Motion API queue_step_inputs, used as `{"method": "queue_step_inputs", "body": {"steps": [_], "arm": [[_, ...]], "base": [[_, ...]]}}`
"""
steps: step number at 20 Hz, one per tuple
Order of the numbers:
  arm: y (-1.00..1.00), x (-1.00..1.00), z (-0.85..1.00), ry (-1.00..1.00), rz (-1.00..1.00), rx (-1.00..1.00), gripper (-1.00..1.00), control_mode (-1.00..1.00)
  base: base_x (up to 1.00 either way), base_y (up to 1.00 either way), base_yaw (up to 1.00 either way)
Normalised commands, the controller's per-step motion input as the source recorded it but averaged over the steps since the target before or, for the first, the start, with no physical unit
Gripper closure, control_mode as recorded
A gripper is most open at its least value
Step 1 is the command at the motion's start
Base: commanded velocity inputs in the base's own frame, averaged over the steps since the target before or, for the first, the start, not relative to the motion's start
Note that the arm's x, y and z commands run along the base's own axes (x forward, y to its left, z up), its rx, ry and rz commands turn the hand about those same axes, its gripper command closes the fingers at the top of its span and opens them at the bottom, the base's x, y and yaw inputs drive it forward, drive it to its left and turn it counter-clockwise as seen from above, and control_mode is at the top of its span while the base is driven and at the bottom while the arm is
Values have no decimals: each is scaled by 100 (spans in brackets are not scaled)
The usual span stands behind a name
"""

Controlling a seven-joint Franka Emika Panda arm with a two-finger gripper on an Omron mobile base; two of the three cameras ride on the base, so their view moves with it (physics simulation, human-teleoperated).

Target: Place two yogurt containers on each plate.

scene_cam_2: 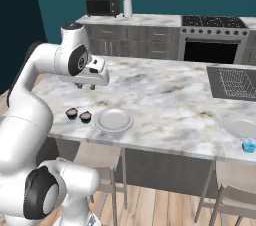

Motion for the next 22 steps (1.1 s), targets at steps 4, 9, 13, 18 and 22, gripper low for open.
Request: {"method": "queue_step_inputs", "body": {"steps": [4, 9, 13, 18, 22], "arm": [[30, 12, -13, 1, 0, -1, -100, -100], [78, 38, -45, 11, 2, -6, -100, -100], [71, 50, -55, 12, 2, -6, -100, -100], [38, 29, -70, 13, 1, -11, -100, -100], [0, 4, -92, 11, 1, -8, -100, -100]], "base": [[0, 0, 0], [0, 0, 0], [0, 0, 0], [0, 0, 0], [0, 0, 0]]}}
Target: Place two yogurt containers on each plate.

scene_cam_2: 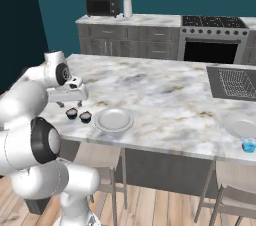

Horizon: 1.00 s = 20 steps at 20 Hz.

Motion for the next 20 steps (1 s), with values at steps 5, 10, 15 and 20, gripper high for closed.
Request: {"method": "queue_step_inputs", "body": {"steps": [5, 10, 15, 20], "arm": [[-1, 7, -62, 0, 0, 0, -100, -100], [0, 27, -30, -1, 0, 0, -100, -100], [0, 53, -17, -1, 0, 0, -100, -100], [0, 28, -20, 0, 0, 1, -100, -100]], "base": [[0, 0, 0], [0, 0, 0], [0, 0, 0], [0, 0, 0]]}}
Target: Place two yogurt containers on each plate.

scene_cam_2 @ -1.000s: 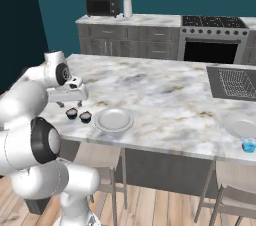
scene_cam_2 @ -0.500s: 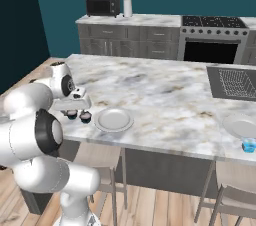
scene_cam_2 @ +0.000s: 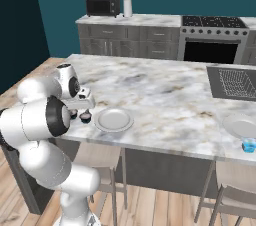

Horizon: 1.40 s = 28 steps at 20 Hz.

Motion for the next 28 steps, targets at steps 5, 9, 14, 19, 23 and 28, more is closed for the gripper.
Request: {"method": "queue_step_inputs", "body": {"steps": [5, 9, 14, 19, 23, 28], "arm": [[4, 28, -30, 0, 0, 4, -100, -100], [0, 22, -35, 0, 2, 0, -100, -100], [1, 24, -35, 0, 2, 0, -100, -100], [5, 24, -25, 0, 1, 0, -100, -100], [10, 26, -22, 0, 0, 0, -100, -100], [0, 7, -30, 0, 0, 0, -100, -100]], "base": [[0, 0, 0], [0, 0, 0], [0, 0, 0], [0, 0, 0], [0, 0, 0], [0, 0, 0]]}}
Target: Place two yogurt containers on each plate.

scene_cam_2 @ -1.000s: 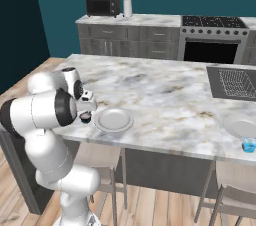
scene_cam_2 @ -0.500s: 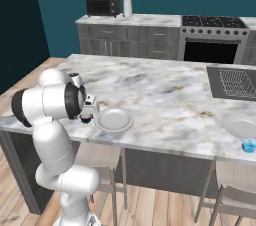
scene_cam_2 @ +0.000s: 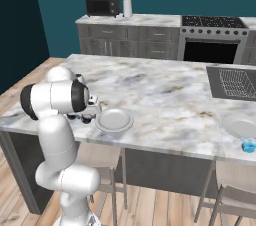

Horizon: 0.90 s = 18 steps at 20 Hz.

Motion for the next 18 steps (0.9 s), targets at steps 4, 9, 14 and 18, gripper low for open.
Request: {"method": "queue_step_inputs", "body": {"steps": [4, 9, 14, 18], "arm": [[0, 0, -16, 0, 0, 0, -100, -100], [0, -9, 0, -3, 0, 0, -100, -100], [0, -6, 9, -8, 0, 0, -100, -100], [0, 0, 0, -1, 0, 0, -100, -100]], "base": [[0, 0, 0], [0, 0, 0], [0, 0, 0], [0, 0, 0]]}}
